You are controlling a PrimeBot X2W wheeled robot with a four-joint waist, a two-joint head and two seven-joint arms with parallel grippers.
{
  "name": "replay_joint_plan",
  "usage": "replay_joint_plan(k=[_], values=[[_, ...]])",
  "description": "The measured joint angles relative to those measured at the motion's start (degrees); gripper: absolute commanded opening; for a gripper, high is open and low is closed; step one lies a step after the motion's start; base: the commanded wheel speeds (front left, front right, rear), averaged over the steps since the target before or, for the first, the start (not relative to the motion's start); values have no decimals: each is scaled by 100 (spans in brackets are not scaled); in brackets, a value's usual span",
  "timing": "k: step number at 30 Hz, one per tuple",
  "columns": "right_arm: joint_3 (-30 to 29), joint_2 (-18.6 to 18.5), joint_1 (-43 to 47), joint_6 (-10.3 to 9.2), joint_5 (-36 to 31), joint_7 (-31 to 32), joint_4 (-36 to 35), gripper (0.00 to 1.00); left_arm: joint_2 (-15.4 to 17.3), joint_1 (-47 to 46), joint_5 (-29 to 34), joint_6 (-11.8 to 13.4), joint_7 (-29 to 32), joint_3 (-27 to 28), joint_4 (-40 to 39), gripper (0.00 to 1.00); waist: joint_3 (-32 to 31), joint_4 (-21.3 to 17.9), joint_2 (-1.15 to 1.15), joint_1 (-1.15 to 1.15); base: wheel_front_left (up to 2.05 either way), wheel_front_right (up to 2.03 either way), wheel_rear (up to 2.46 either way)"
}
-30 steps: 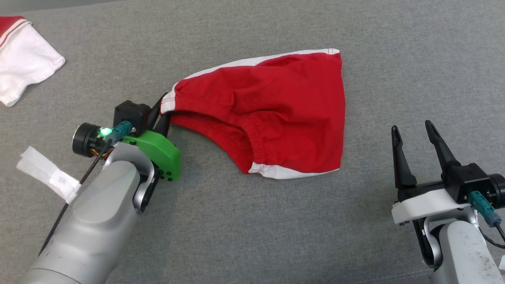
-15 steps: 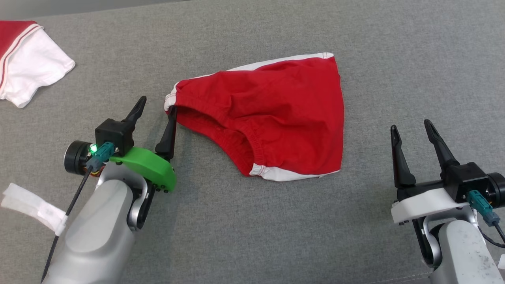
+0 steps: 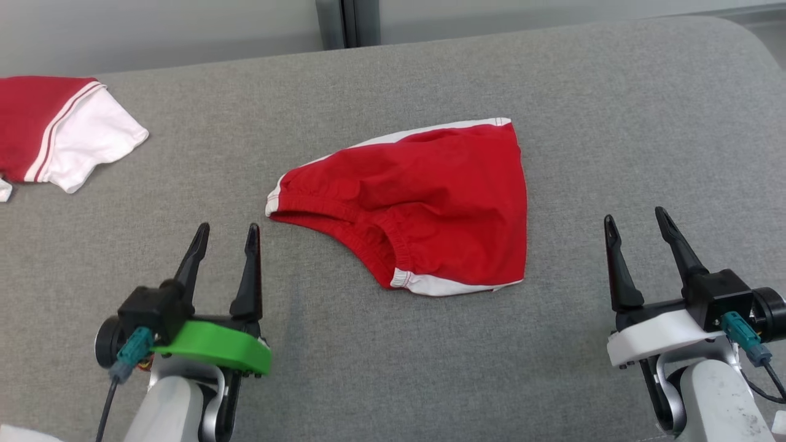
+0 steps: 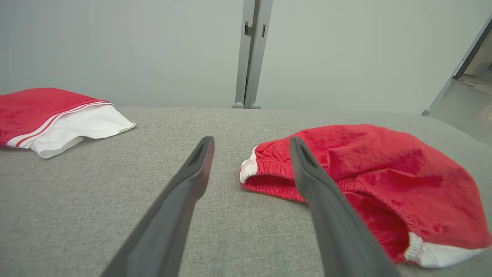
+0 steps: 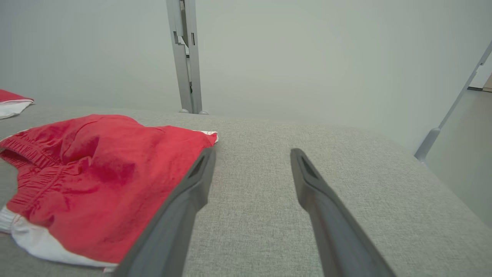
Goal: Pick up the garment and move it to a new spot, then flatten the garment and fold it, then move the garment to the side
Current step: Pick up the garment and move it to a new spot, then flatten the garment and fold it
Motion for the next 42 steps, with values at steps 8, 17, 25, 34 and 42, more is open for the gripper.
replay_joint_plan(k=[8,17,25,34,42], values=[[8,0,328,0,5,0,64,100,-414,1031,198,-172,0,730,-308,100,-519,5,0,0,0,0,0],[35,0,561,0,179,0,187,100,-605,1680,304,-253,0,977,-304,100,-980,21,0,0,0,0,0],[51,0,615,0,263,0,320,100,-621,1721,301,-274,0,920,-236,100,-988,22,0,0,0,0,0],[63,0,617,0,276,0,377,100,-624,1718,294,-275,0,845,-212,100,-999,58,0,0,0,0,0],[82,0,654,0,293,0,412,100,-625,1718,303,-275,0,808,-174,100,-1045,93,0,0,0,0,0]])
